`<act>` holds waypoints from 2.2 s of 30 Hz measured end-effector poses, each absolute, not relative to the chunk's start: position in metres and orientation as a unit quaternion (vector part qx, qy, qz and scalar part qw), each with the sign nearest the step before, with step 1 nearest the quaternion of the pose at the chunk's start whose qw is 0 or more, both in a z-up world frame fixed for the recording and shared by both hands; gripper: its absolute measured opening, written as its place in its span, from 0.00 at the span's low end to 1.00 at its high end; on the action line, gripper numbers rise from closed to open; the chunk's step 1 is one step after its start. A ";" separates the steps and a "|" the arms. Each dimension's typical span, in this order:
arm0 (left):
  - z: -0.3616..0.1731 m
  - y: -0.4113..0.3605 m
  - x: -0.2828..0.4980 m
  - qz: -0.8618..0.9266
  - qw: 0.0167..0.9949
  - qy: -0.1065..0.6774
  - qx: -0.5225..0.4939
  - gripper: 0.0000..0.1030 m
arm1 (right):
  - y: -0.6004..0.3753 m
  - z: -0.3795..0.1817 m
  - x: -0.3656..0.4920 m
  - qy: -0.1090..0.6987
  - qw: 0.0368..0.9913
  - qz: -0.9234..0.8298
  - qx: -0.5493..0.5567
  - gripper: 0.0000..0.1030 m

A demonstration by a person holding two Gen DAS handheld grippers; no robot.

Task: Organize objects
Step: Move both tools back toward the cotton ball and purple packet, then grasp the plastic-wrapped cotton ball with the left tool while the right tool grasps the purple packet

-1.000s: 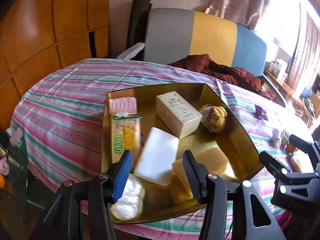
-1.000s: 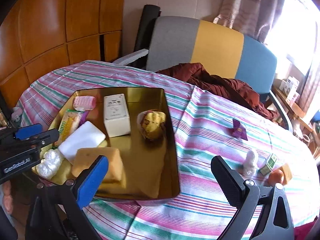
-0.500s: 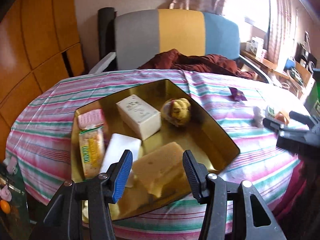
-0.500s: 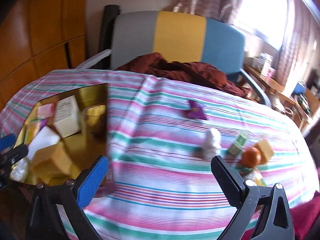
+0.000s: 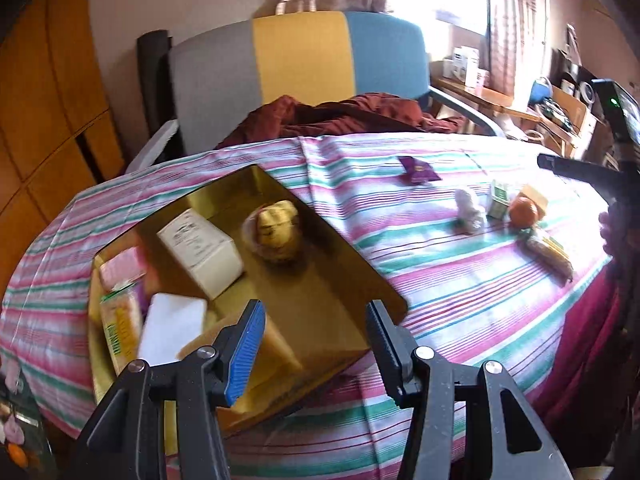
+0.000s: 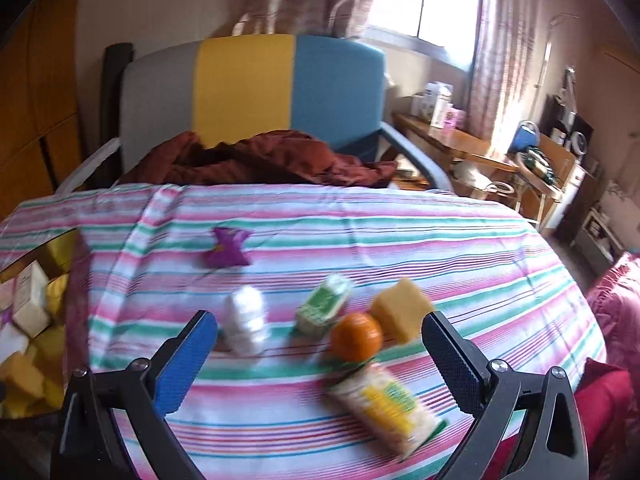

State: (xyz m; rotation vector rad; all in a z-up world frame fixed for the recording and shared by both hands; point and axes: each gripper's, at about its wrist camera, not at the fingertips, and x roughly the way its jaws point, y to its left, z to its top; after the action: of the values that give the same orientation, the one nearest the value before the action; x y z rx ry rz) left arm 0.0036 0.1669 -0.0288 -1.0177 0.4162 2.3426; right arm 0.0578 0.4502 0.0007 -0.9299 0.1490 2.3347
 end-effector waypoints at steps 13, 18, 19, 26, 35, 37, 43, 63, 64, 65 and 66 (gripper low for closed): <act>-0.039 0.237 0.007 0.835 0.335 0.180 -0.397 0.51 | 0.577 -0.015 0.097 0.238 0.387 0.834 -0.313 1.00; -0.045 0.267 0.004 0.817 0.358 0.176 -0.416 0.51 | 0.593 -0.026 0.113 0.305 0.389 0.814 -0.304 1.00; -0.047 0.271 0.003 0.814 0.361 0.173 -0.420 0.51 | 0.595 -0.029 0.114 0.314 0.390 0.811 -0.305 1.00; -0.058 0.307 -0.008 0.796 0.373 0.162 -0.448 0.51 | 0.595 -0.034 0.110 0.328 0.374 0.807 -0.318 1.00; -0.080 0.357 -0.030 0.772 0.383 0.138 -0.489 0.51 | 0.594 -0.037 0.106 0.339 0.347 0.812 -0.324 1.00; -0.083 0.365 -0.034 0.769 0.383 0.131 -0.494 0.51 | 0.593 -0.038 0.105 0.340 0.341 0.813 -0.326 1.00; -0.092 0.392 -0.047 0.761 0.388 0.121 -0.505 0.51 | 0.592 -0.040 0.103 0.343 0.329 0.816 -0.330 1.00; -0.117 0.398 -0.050 0.790 0.372 0.162 -0.460 0.34 | 0.585 -0.045 0.089 0.324 0.303 0.823 -0.356 1.00; -0.117 0.393 -0.044 0.792 0.373 0.164 -0.456 0.34 | 0.582 -0.044 0.086 0.316 0.300 0.825 -0.360 1.00; -0.117 0.386 -0.038 0.793 0.374 0.165 -0.452 0.34 | 0.579 -0.044 0.084 0.309 0.296 0.828 -0.363 1.00; -0.116 0.379 -0.032 0.794 0.375 0.164 -0.450 0.34 | 0.576 -0.044 0.081 0.302 0.291 0.831 -0.366 1.00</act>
State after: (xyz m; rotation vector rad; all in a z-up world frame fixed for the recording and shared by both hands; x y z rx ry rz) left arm -0.0322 0.3786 -0.1162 -1.1513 0.4205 2.0313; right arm 0.0811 0.5756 -0.0440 -0.9753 0.8044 2.2159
